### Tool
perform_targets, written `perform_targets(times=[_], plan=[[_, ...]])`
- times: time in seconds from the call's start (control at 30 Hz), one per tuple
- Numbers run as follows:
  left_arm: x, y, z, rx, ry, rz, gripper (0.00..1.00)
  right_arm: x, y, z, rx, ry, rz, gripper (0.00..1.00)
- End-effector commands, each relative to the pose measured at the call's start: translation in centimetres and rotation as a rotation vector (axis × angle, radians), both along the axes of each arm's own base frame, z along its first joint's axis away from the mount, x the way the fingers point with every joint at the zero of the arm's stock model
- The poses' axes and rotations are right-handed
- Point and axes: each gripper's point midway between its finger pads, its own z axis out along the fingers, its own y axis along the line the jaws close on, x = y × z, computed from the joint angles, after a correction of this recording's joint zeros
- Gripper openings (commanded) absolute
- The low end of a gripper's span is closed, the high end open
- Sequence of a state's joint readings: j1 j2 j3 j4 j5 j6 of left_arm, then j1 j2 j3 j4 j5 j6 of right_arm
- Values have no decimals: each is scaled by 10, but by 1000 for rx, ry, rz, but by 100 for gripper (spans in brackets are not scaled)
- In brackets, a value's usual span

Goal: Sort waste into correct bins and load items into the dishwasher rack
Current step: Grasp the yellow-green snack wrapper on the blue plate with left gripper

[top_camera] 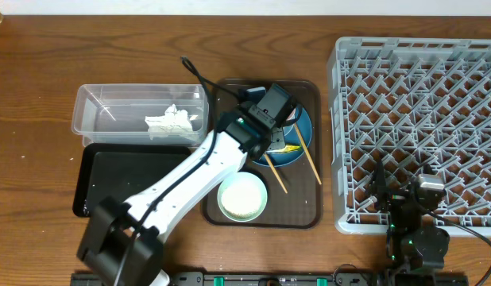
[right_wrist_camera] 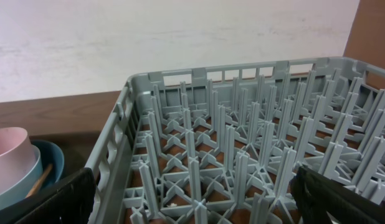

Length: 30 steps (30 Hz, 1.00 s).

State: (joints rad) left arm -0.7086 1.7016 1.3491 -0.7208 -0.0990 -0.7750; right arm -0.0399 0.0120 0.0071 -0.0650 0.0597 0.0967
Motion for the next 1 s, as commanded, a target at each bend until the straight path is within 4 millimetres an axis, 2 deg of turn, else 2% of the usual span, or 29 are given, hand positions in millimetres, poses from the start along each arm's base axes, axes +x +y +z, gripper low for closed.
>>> perform_targets(times=[0.0, 0.17, 0.63, 0.73, 0.97], plan=[[3, 8, -22, 47, 30, 54, 60, 0, -3, -1, 7, 3, -14, 99], [2, 8, -42, 71, 73, 81, 60, 0, -3, -1, 7, 3, -13, 99], [-1, 8, -71, 99, 133, 105, 58, 0, -3, -1, 7, 3, -13, 99], [0, 8, -71, 97, 131, 105, 40, 0, -3, -1, 7, 3, -13, 99], [-1, 8, -69, 96, 129, 104, 13, 0, -3, -1, 7, 3, -13, 99]])
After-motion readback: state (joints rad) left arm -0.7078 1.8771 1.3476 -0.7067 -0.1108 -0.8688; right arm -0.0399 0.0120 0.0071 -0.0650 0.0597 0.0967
